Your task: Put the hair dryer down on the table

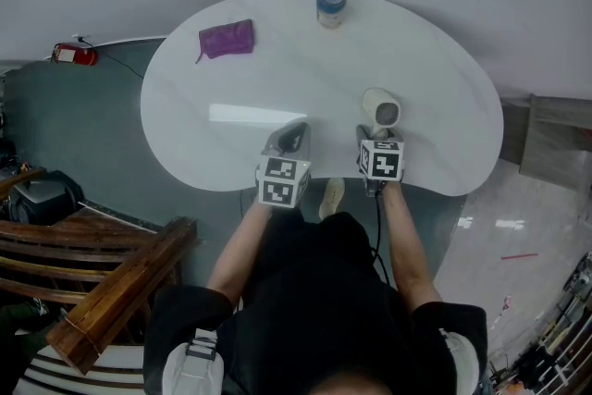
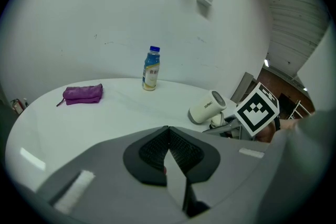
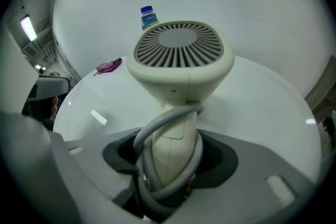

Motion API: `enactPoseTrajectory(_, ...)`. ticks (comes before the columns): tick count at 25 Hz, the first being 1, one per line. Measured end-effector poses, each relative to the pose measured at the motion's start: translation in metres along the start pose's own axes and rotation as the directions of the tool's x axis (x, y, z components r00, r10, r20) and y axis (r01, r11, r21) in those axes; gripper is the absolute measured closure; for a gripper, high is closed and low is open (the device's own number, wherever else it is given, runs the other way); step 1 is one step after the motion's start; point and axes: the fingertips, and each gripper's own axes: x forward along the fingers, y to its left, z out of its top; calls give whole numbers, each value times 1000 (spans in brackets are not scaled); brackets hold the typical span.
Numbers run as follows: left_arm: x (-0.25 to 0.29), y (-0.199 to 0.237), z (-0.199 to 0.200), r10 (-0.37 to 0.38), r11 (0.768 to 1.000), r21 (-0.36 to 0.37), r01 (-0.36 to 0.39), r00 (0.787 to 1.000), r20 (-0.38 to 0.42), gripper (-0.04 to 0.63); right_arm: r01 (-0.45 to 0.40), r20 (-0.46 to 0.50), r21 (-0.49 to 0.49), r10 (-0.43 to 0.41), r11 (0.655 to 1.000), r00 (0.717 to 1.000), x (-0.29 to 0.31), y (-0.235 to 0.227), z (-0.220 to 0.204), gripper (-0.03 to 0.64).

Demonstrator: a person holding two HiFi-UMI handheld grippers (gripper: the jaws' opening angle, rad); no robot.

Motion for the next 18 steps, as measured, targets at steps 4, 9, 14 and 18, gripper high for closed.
enactPoseTrajectory(4, -2, 1, -1, 2, 1000, -4, -2, 1000, 6, 591, 1, 1, 3, -1, 1000, 1000, 0, 0, 0, 376)
enactPoseTrajectory(9, -4, 3, -5, 6, 1000, -4, -6, 1000, -4, 591, 1, 4, 10, -1, 1000, 1000, -3, 0, 2, 368)
enactPoseTrajectory(14, -5, 1, -3, 3, 1000, 1, -3, 1000, 5, 591, 4, 19, 5, -4, 1000, 1000, -7, 0, 4, 359)
enactPoseTrajectory(18, -7, 0, -5, 0, 1000, 0, 0, 1000, 4, 591, 8, 32, 5, -9, 1000, 999, -11, 1, 7, 356)
